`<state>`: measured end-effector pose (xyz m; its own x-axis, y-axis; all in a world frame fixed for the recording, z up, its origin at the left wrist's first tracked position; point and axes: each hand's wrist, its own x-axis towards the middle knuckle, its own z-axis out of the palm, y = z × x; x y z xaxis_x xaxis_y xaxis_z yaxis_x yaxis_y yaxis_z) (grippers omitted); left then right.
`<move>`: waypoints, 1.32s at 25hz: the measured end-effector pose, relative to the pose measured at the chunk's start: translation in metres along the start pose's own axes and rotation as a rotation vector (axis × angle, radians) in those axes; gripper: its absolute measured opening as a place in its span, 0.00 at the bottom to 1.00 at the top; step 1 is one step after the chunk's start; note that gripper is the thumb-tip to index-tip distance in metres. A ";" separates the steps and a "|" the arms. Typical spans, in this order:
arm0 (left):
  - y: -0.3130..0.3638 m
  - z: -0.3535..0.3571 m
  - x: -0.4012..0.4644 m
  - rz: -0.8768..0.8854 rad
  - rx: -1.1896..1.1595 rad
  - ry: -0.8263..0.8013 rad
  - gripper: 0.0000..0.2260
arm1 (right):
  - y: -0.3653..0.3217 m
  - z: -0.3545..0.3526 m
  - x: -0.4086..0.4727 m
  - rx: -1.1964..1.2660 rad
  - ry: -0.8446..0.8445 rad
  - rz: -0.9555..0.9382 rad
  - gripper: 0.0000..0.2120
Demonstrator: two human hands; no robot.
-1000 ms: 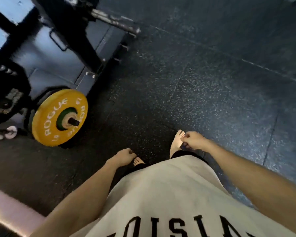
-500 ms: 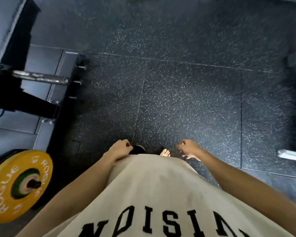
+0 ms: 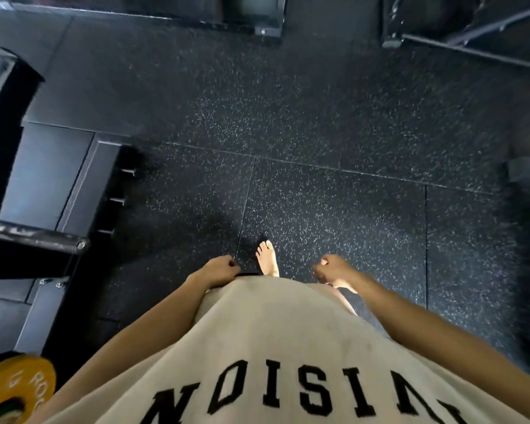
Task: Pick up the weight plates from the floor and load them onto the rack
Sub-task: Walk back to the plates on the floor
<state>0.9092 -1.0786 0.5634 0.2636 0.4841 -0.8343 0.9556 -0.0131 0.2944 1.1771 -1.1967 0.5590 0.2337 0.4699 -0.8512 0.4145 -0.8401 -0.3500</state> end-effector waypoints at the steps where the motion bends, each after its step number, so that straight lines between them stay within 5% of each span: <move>1: 0.010 -0.028 0.015 0.006 -0.012 0.020 0.13 | -0.020 -0.020 0.014 -0.048 0.025 -0.019 0.06; 6: 0.054 -0.144 0.081 0.007 -0.110 0.080 0.13 | -0.115 -0.109 0.087 0.051 0.170 -0.058 0.06; 12: 0.092 -0.251 0.176 -0.076 -0.189 0.062 0.14 | -0.238 -0.204 0.200 -0.129 0.028 -0.113 0.07; 20: 0.137 -0.391 0.246 -0.273 -0.339 0.271 0.14 | -0.441 -0.334 0.302 -0.345 -0.089 -0.187 0.08; 26: 0.116 -0.469 0.318 -0.371 -0.565 0.215 0.15 | -0.604 -0.346 0.379 -0.594 -0.213 -0.257 0.05; 33: 0.027 -0.653 0.378 -0.404 -0.767 0.328 0.11 | -0.833 -0.310 0.457 -0.674 -0.204 -0.339 0.06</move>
<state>0.9483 -0.3248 0.5605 -0.2334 0.5508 -0.8014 0.5872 0.7367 0.3353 1.2114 -0.1985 0.5829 -0.1400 0.5573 -0.8184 0.8947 -0.2829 -0.3457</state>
